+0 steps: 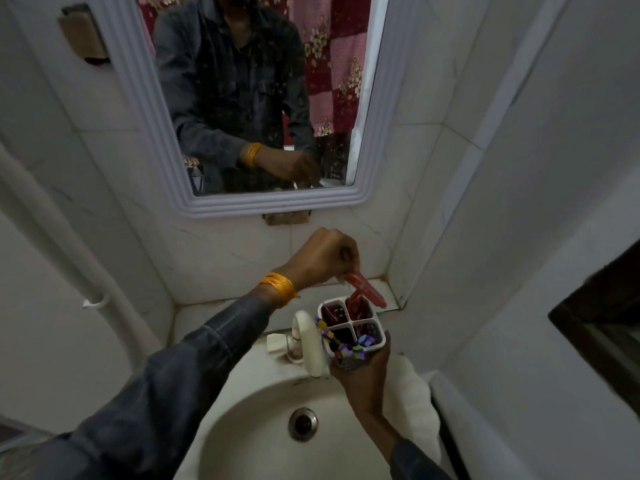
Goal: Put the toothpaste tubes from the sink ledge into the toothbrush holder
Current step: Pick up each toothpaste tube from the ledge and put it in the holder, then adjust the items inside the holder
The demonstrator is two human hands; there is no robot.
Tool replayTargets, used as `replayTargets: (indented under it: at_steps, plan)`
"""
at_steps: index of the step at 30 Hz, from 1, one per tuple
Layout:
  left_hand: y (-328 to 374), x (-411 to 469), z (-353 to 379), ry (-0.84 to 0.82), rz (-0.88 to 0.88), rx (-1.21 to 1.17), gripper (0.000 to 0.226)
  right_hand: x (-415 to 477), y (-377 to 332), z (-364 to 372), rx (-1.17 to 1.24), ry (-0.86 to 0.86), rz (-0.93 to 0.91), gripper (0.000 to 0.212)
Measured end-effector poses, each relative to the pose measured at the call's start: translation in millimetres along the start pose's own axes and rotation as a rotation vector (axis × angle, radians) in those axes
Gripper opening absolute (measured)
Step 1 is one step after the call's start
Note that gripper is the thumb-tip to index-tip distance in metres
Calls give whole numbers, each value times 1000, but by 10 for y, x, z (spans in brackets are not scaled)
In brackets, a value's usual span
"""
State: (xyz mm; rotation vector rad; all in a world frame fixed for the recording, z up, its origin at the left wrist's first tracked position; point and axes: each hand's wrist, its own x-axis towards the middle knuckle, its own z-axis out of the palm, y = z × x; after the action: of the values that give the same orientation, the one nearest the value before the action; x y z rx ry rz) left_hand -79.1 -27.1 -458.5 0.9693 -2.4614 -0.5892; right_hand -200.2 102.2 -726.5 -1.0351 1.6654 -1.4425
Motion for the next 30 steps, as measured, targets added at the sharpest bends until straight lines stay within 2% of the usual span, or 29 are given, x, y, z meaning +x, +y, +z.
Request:
replayTargets:
  at_steps: [2,4,7,12,17,20,25,30]
  plan:
    - [73,23,144,-84,3,44,8,-4,21,-8,-30,19,-23,139]
    - [93,38,268,-118,-5,92,11,-19,-20,-35,-46,5,-25,130]
    - [144,70,373,-136,6,136,11,-64,-59,-94,-48,8,96,113]
    - [227,143,428,-198,-3,155,8,-33,-28,-107,-112,-4,96,105]
    - [181,104,794,-203,-34,250,5,-7,61,12,-204,38,38,131]
    - [146,14,1110,-238,-79,273,6,-23,1,25,-196,7,47,131]
    - [77,-59,1298,-265,-182,245,21,-59,-3,52,-141,72,61,142]
    - [-48,-39,1238,-230,-187,164,18,-97,-202,137,-74,125,31,131]
